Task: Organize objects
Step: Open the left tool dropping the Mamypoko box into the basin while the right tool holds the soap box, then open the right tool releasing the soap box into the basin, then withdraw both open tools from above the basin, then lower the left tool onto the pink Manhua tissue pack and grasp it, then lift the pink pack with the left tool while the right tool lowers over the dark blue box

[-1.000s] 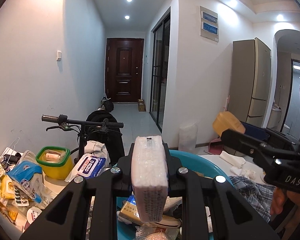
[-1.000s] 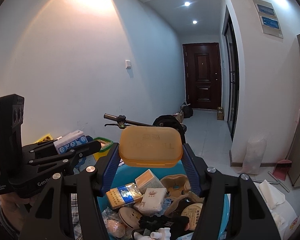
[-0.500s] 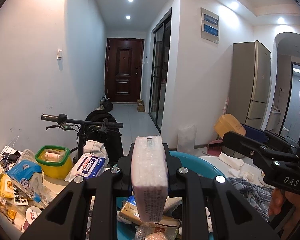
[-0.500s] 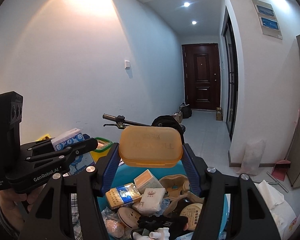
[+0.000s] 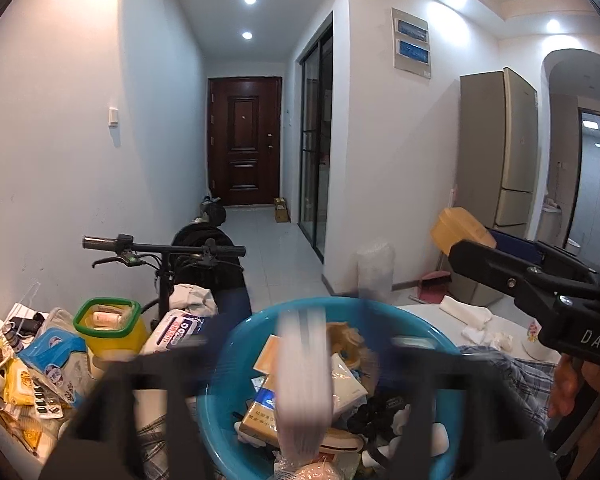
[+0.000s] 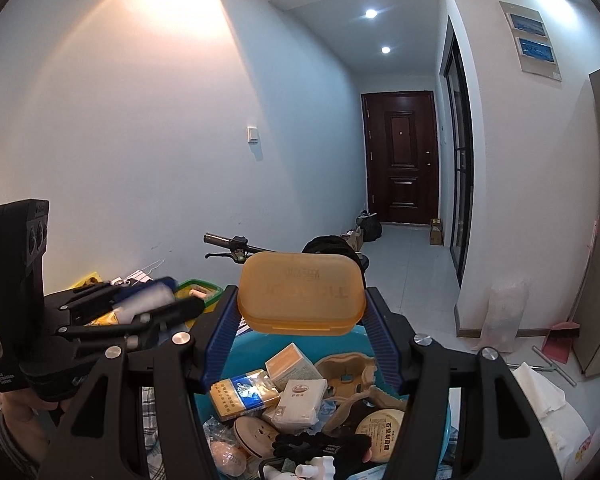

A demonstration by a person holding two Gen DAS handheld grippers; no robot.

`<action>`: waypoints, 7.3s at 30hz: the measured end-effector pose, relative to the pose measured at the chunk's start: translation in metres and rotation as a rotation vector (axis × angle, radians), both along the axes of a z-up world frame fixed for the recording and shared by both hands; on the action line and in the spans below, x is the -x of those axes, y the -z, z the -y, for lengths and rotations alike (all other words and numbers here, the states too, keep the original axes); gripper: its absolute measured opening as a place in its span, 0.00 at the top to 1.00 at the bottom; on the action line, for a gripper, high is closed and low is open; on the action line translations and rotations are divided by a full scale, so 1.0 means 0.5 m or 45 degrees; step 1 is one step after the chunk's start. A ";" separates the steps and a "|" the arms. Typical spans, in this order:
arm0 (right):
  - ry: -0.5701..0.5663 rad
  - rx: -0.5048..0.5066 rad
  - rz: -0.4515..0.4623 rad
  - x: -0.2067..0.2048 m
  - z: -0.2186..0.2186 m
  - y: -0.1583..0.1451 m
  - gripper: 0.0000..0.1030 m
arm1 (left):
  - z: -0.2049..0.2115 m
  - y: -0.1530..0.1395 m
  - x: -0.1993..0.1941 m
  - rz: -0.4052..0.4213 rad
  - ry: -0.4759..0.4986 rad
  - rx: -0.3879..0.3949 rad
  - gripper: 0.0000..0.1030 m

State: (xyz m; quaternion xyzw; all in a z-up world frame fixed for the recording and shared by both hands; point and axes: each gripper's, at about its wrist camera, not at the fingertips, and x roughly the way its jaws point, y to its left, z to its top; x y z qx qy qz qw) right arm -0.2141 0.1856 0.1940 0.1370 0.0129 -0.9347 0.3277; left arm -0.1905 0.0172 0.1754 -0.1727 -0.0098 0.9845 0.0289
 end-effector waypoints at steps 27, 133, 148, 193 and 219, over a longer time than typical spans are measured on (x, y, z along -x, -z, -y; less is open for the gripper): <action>0.021 -0.026 0.004 -0.002 0.004 -0.005 0.42 | 0.042 -0.020 -0.010 -0.013 -0.015 -0.117 0.09; 0.077 0.034 0.415 -0.297 -0.218 0.330 0.00 | -0.164 0.382 -0.197 0.728 0.552 0.132 0.00; 0.080 0.026 0.412 -0.298 -0.217 0.329 0.00 | -0.207 0.446 -0.177 0.834 0.615 0.270 0.17; -0.170 -0.364 0.421 -0.270 -0.073 0.324 0.00 | 0.048 0.263 -0.275 -0.007 0.133 -0.153 0.17; -0.507 -0.689 0.428 -0.114 0.038 0.443 0.35 | 0.069 0.285 -0.241 0.096 0.120 -0.245 0.17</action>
